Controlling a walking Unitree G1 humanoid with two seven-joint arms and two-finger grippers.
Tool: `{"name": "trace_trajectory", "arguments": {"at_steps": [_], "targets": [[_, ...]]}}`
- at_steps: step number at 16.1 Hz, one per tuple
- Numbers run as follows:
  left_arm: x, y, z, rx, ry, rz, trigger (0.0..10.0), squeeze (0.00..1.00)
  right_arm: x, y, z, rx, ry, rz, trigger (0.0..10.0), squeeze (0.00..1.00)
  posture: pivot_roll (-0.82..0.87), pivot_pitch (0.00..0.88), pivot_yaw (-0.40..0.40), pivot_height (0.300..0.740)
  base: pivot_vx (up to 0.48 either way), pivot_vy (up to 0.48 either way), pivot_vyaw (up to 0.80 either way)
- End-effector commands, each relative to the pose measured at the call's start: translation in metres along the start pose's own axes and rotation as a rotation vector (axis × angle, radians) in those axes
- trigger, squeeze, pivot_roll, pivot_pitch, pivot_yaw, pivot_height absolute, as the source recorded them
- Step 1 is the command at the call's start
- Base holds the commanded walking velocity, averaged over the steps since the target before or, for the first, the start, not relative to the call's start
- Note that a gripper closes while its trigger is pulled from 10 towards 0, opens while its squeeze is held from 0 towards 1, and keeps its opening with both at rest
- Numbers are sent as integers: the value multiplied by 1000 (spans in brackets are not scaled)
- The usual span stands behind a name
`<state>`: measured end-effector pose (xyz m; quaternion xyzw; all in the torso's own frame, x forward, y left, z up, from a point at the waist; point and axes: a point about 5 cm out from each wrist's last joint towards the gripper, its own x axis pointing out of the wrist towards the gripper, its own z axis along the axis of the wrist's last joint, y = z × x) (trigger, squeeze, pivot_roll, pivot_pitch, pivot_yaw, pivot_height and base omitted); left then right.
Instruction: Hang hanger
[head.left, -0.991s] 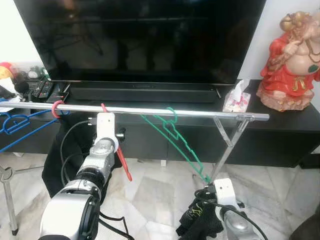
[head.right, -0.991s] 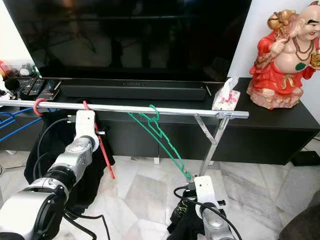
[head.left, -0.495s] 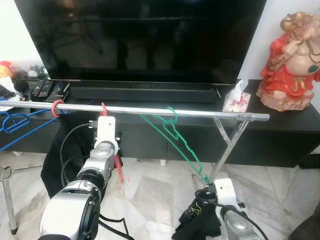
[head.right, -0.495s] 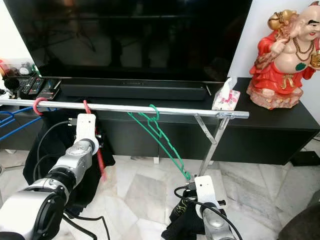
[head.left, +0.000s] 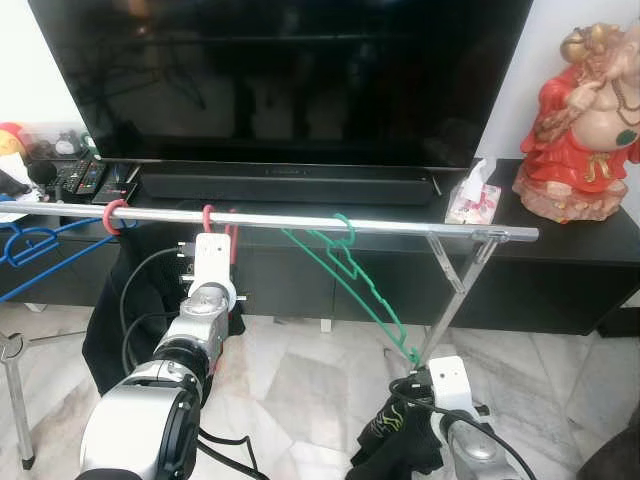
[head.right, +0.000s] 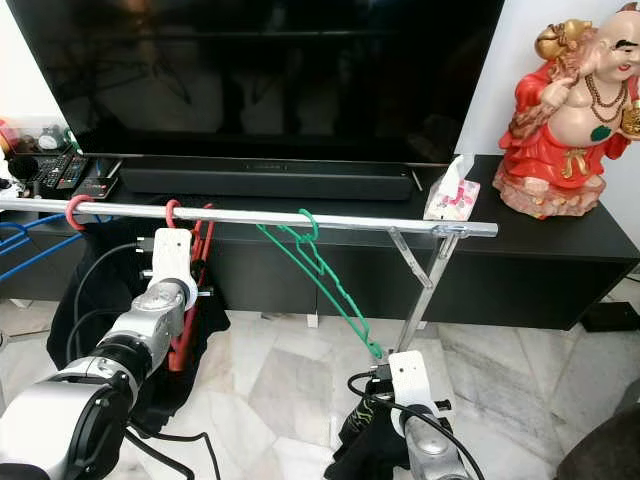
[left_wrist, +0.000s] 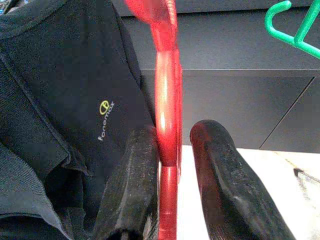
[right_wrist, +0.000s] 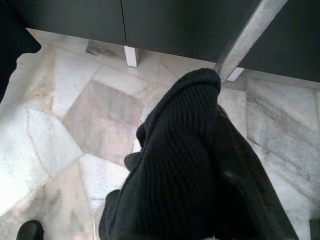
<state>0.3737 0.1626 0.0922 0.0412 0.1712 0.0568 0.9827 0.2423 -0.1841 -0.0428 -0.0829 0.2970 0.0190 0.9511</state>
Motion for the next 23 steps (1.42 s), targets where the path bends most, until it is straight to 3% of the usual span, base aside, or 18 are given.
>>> {"name": "trace_trajectory", "arguments": {"at_steps": [1,9,16,18,20,21,22,23], "targets": [[1,0,3,20,-7,5,0,0,3,2,8,-4,-27,3,10000,0,-123,0,-9,727,0,0,0],[-3,6,-11,-8,-12,-4,0,0,3,4,10,-9,-35,2,10000,0,-120,0,-10,727,0,0,0],[-15,-3,14,84,-314,-164,0,0,3,5,14,13,-70,3,10000,0,-111,0,-14,727,0,0,0],[-27,-5,6,114,-387,-243,0,0,3,5,14,12,-74,1,10000,0,-109,1,-12,727,0,0,0],[-34,-2,-6,146,-395,-265,0,0,3,5,14,10,-75,1,10000,0,-108,2,-11,727,0,0,0],[-44,7,-29,183,-373,-273,2039,0,3,6,13,10,-76,2,10000,0,-106,3,-8,727,0,0,0],[-47,10,-35,189,-364,-272,2039,0,3,6,13,10,-76,3,10000,0,-106,3,-8,727,0,0,0],[-53,18,-59,187,-289,-255,10000,0,2,6,12,11,-72,4,10000,0,-101,4,-9,727,0,0,0]]}}
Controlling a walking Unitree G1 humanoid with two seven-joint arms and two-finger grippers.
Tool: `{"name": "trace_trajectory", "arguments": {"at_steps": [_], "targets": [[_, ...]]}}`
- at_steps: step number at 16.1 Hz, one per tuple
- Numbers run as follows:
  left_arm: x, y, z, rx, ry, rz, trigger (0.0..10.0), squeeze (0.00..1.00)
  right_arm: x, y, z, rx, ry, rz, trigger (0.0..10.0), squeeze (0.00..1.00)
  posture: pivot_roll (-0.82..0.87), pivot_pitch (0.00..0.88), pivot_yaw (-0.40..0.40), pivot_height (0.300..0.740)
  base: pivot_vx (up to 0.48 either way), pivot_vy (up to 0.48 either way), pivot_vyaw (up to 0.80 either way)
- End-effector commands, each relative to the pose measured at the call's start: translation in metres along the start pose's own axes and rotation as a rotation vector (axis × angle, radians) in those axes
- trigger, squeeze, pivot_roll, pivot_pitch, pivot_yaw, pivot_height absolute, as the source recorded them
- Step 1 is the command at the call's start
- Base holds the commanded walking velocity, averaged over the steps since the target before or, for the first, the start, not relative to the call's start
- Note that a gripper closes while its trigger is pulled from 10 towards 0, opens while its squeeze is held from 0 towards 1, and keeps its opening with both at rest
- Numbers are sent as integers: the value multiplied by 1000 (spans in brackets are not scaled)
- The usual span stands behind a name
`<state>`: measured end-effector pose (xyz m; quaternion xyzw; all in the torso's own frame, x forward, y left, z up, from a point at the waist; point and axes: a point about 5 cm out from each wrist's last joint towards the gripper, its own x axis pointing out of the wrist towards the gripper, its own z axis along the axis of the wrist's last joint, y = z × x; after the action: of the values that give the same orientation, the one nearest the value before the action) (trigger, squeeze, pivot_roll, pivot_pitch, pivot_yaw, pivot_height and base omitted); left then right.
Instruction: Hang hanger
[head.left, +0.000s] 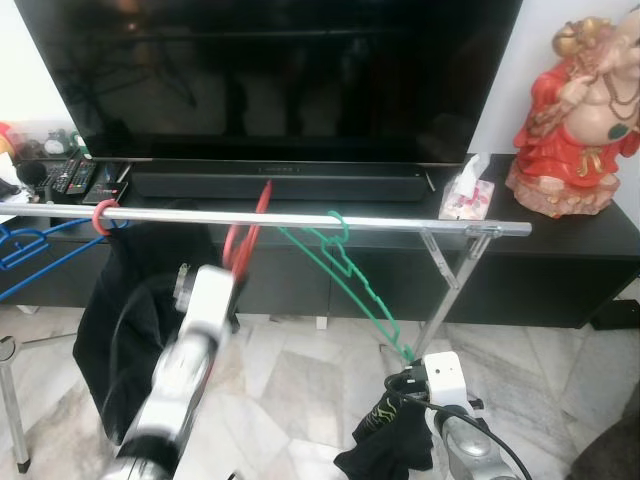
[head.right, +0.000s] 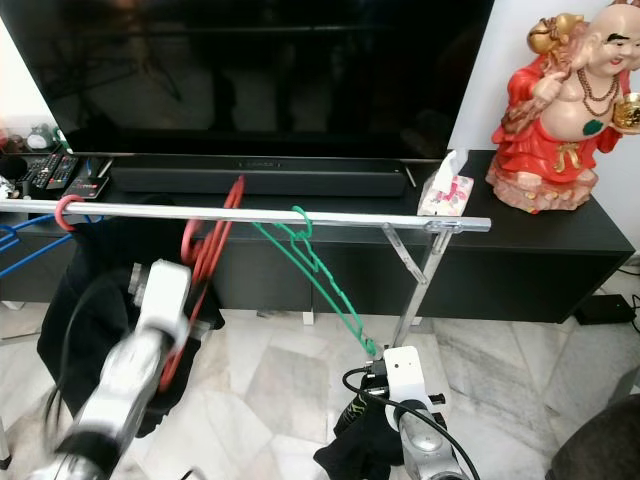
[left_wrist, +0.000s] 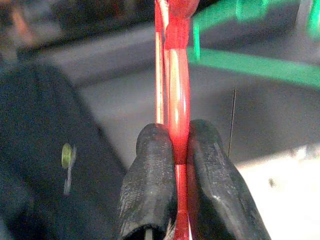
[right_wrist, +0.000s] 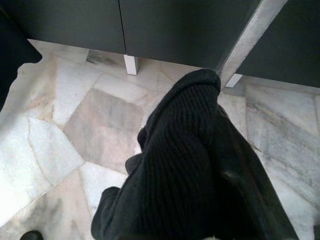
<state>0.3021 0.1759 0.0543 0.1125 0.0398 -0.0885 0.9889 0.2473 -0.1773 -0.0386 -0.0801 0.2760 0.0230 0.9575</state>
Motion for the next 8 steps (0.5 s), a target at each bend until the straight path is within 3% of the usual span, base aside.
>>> {"name": "trace_trajectory", "arguments": {"at_steps": [1,4,7,8], "targets": [[-8,3,-15,8,58,6,10000,0,1,0,3,4,-23,0,10000,0,-97,2,-10,727,0,0,0],[-29,6,-59,-39,287,86,10000,0,1,1,3,3,-23,2,10000,0,-100,1,-9,727,0,0,0],[-55,2,-100,4,566,104,10000,0,2,0,8,4,-38,-14,10000,0,-109,0,2,727,0,0,0],[-60,0,-107,-2,615,108,10000,0,2,0,7,1,-33,-15,10000,0,-109,0,1,727,0,0,0]]}}
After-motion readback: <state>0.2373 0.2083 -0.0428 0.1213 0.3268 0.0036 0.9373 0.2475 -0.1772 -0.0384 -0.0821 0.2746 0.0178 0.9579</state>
